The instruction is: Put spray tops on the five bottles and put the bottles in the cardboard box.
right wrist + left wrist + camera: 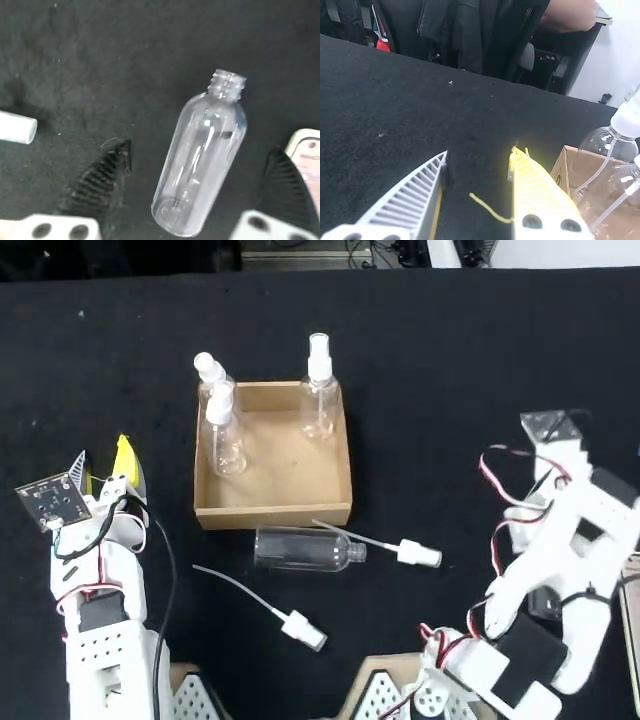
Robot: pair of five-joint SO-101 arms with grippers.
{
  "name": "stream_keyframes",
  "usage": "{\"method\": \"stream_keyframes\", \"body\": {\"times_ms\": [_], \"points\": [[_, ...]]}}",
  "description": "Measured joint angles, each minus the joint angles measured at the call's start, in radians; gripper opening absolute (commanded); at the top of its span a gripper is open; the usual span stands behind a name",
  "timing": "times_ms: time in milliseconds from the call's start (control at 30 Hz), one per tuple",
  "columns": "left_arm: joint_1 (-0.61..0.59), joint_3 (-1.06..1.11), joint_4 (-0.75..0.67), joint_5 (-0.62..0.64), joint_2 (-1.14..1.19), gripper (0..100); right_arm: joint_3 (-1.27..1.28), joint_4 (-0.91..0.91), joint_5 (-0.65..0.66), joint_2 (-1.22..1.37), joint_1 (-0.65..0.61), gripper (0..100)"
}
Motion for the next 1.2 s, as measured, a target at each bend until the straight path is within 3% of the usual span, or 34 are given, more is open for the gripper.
{"method": "stream_keyframes", "body": {"times_ms": [433,667,967,1067,1200], "points": [[0.0,0.0,0.0,0.0,0.0,18,-0.009,0.008,-0.032,0.005,0.091,35.2],[0.0,0.0,0.0,0.0,0.0,18,-0.008,-0.066,-0.043,0.189,0.089,35.0],[0.0,0.0,0.0,0.0,0.0,18,-0.018,-0.146,-0.041,0.264,0.091,2.2],[0.0,0.0,0.0,0.0,0.0,18,-0.051,-0.155,0.072,0.264,0.091,4.1],[0.0,0.0,0.0,0.0,0.0,18,-0.063,-0.109,0.433,0.264,0.091,6.0]]}}
